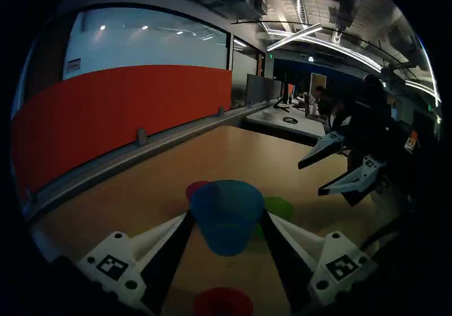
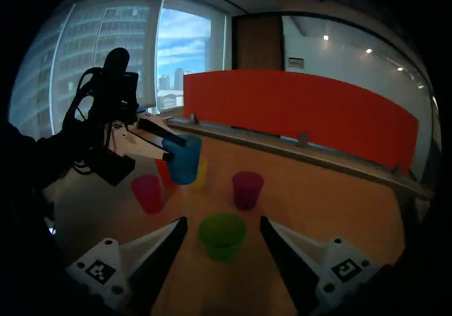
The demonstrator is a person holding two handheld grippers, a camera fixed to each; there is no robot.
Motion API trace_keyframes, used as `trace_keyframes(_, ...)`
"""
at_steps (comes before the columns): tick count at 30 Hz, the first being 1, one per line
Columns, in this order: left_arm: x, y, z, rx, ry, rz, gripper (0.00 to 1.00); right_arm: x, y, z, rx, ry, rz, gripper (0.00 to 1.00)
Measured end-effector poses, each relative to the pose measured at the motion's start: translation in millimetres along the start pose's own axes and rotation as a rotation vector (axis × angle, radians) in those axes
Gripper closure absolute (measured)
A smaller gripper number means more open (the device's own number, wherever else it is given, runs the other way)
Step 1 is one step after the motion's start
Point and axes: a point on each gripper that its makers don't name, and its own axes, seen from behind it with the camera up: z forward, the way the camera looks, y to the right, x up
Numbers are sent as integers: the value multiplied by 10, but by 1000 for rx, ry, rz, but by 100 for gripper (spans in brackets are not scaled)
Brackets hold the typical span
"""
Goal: Pour water
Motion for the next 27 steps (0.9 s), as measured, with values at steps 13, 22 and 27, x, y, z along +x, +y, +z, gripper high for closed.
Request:
trace_keyframes(13, 136, 0, -94, 17, 69, -3, 16, -13, -9, -7, -5, 10, 9, 0)
trace_keyframes(22, 240, 6, -155, 24, 116, -9, 16, -90, -22, 8, -9, 8, 9, 1)
trace_keyframes(27, 277, 2, -195, 33, 137, -6, 16, -127, -31, 23, -10, 6, 11, 0)
